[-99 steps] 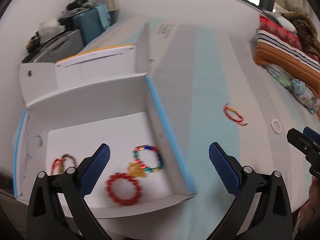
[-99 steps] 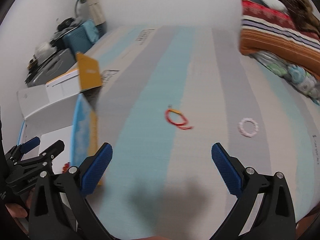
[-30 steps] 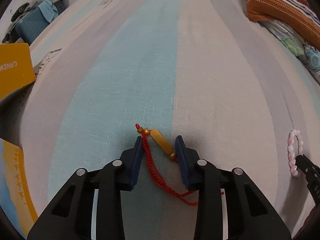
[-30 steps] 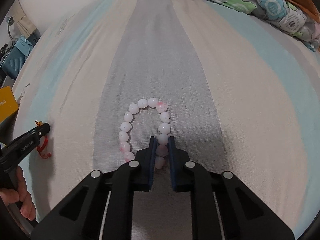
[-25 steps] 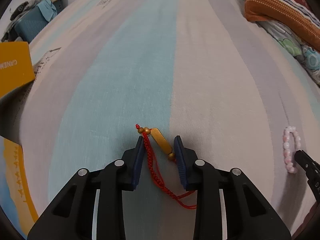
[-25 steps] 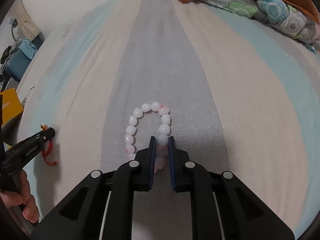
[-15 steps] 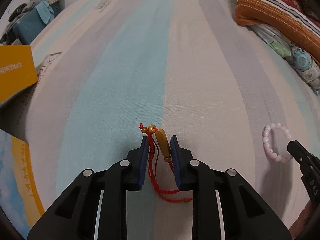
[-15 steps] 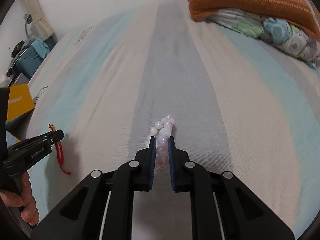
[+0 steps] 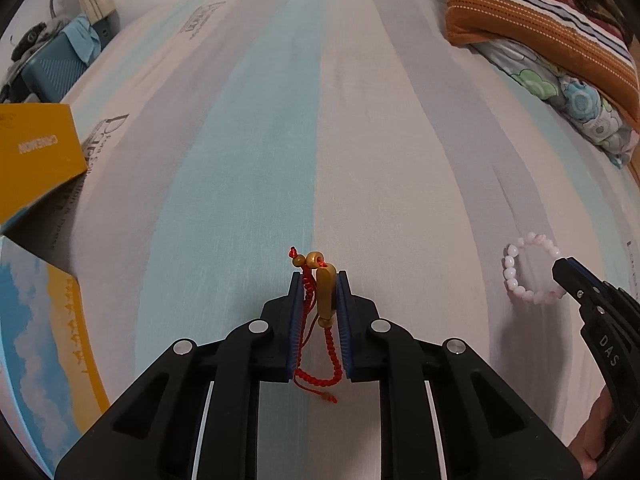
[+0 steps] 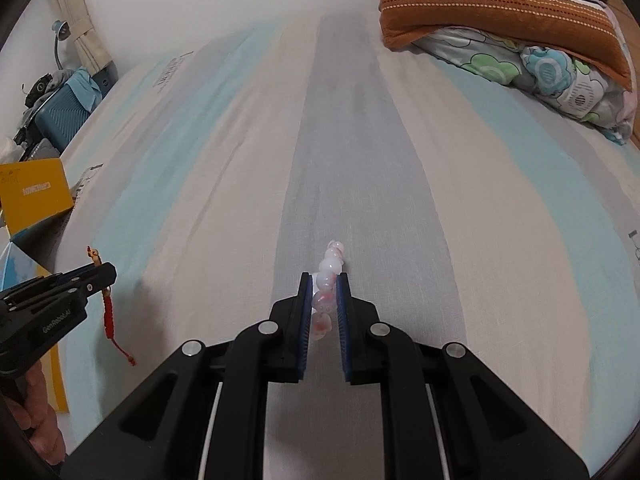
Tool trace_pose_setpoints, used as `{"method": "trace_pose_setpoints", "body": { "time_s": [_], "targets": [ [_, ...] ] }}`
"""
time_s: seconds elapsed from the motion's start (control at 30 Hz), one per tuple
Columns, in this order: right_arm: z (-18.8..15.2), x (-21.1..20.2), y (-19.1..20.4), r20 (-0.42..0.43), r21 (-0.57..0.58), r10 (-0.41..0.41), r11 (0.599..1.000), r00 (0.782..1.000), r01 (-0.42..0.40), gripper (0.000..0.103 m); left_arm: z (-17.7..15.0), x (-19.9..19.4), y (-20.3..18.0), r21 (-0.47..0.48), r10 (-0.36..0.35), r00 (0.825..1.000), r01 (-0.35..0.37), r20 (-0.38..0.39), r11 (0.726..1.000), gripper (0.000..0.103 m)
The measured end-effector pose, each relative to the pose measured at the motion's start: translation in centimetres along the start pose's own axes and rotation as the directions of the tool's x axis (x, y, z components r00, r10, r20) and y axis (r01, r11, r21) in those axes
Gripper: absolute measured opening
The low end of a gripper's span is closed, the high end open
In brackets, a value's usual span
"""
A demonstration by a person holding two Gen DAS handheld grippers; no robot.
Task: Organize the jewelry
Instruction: 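Carry the red string bracelet and pink-white bead bracelet over the white box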
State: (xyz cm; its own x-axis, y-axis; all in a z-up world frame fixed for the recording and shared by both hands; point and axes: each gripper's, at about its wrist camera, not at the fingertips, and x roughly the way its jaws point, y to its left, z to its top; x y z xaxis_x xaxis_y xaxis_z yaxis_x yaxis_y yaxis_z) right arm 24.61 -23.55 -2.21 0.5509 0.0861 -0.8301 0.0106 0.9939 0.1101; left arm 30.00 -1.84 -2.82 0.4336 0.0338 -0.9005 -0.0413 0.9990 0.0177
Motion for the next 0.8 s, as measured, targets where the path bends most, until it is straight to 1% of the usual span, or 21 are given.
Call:
{"method": "trace_pose_setpoints", "body": {
  "time_s": [0.23, 0.37, 0.47, 0.63, 0.8],
  "targets": [
    [-0.6, -2.4, 1.0, 0.010, 0.002, -0.002, 1.000, 1.000, 0.002, 0.011, -1.1, -1.8, 0.3, 0.017, -0.019, 1.000, 0.019, 0.002, 1.000, 0.015],
    [-1.2, -3.7, 1.7, 0.011, -0.003, -0.005, 1.000, 1.000, 0.005, 0.011, -2.0, -3.5, 0.5, 0.025, -0.028, 0.999, 0.028, 0.019, 0.999, 0.015],
    [-1.4, -4.7, 2.2, 0.014, -0.004, -0.010, 1.000, 1.000, 0.010, 0.011, -2.4, -5.1, 0.9, 0.027, -0.015, 0.999, 0.014, 0.040, 1.000, 0.015],
    [-2.1, -6.3, 3.1, 0.017, -0.001, -0.004, 1.000, 1.000, 0.004, 0.011, -3.2, -7.5, 1.6, 0.030, -0.020, 0.998, 0.019, 0.060, 0.999, 0.015],
    [-2.6, -8.5, 4.9, 0.031, -0.013, 0.000, 1.000, 1.000, 0.000, 0.011, -4.2, -9.5, 2.9, 0.026, -0.024, 0.997, 0.022, 0.074, 0.999, 0.015]
  ]
}}
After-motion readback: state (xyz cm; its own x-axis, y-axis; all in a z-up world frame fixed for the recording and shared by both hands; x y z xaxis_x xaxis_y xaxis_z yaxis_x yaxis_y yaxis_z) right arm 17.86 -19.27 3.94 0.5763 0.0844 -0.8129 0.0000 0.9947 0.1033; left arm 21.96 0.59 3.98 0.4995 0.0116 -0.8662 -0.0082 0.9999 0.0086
